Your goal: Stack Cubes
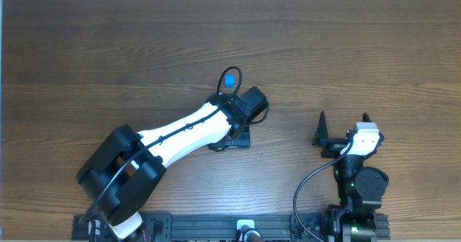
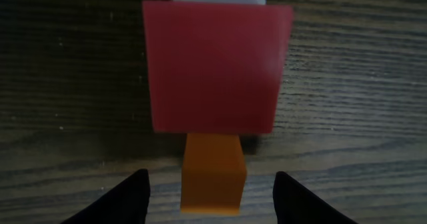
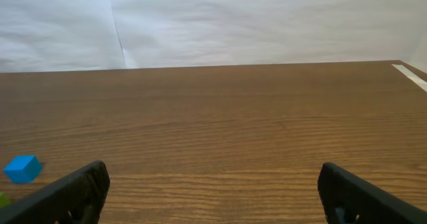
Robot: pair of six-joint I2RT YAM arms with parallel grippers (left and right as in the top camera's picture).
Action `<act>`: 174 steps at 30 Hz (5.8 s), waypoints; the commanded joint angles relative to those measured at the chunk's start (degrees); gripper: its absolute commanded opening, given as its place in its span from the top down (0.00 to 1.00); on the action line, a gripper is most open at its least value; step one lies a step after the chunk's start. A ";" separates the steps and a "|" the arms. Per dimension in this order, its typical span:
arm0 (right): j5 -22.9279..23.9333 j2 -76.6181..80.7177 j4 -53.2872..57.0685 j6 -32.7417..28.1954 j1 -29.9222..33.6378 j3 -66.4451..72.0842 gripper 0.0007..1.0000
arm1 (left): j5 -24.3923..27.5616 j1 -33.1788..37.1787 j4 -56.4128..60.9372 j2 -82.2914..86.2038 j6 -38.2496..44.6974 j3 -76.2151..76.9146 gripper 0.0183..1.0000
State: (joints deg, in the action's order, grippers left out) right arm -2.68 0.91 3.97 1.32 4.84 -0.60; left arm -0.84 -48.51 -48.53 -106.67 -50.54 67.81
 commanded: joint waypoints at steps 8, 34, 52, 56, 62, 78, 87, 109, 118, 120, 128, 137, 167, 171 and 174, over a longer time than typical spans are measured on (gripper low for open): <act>-0.31 -0.59 0.13 -0.13 0.33 0.31 0.01 | -0.04 0.15 0.13 -2.10 0.42 -0.55 0.54; -0.31 -0.59 0.15 -0.13 0.33 0.31 0.01 | -0.42 0.59 -8.63 3.30 0.85 5.62 0.98; -0.31 -0.59 0.13 -0.13 0.33 0.31 0.01 | -1.79 6.47 -13.86 0.33 7.30 18.99 0.98; -0.31 -0.59 0.13 -0.13 0.33 0.31 0.01 | -1.79 6.45 -13.81 -1.57 7.32 18.99 0.98; -0.31 -0.59 0.13 -0.13 0.33 0.31 0.01 | -1.81 6.40 -13.84 -2.62 7.30 18.99 0.98; -0.31 -0.59 0.13 -0.13 0.33 0.31 0.01 | -0.68 6.36 -13.90 -4.22 7.32 18.67 0.98; -0.31 -0.59 0.13 -0.13 0.31 0.31 0.01 | 0.28 6.36 -14.12 -5.40 7.32 18.67 0.98; -0.31 -0.59 0.15 -0.13 0.33 0.31 0.01 | 0.79 6.36 -13.86 -5.95 7.96 18.67 0.98; -0.31 -0.59 0.15 -0.13 0.33 0.31 0.01 | 0.76 6.36 -13.86 -6.38 7.96 18.67 0.97; -0.31 -0.59 0.15 -0.13 0.33 0.31 0.01 | 0.76 6.36 -13.88 -6.38 7.96 18.67 0.97; -0.31 -0.59 0.13 -0.13 0.33 0.31 0.01 | 0.76 6.36 -13.88 -6.47 7.98 18.67 0.88; -0.31 -0.59 0.15 -0.13 0.33 0.31 0.01 | 0.52 6.36 -13.90 -6.71 8.15 18.67 0.70; -0.31 -0.59 0.13 -0.13 0.33 0.31 0.01 | -6.34 25.86 -5.09 16.81 5.99 18.58 0.00; -0.31 -0.59 0.15 -0.13 0.33 0.31 0.01 | -7.67 31.04 -0.66 25.66 11.80 17.31 0.01; -0.31 -0.59 0.13 -0.13 0.33 0.31 0.01 | -8.24 33.75 3.23 32.37 15.37 14.53 0.01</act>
State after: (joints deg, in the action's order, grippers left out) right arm -2.70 0.91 3.97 1.28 4.84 -0.60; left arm -7.49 -16.56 -46.76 -79.53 -40.91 85.32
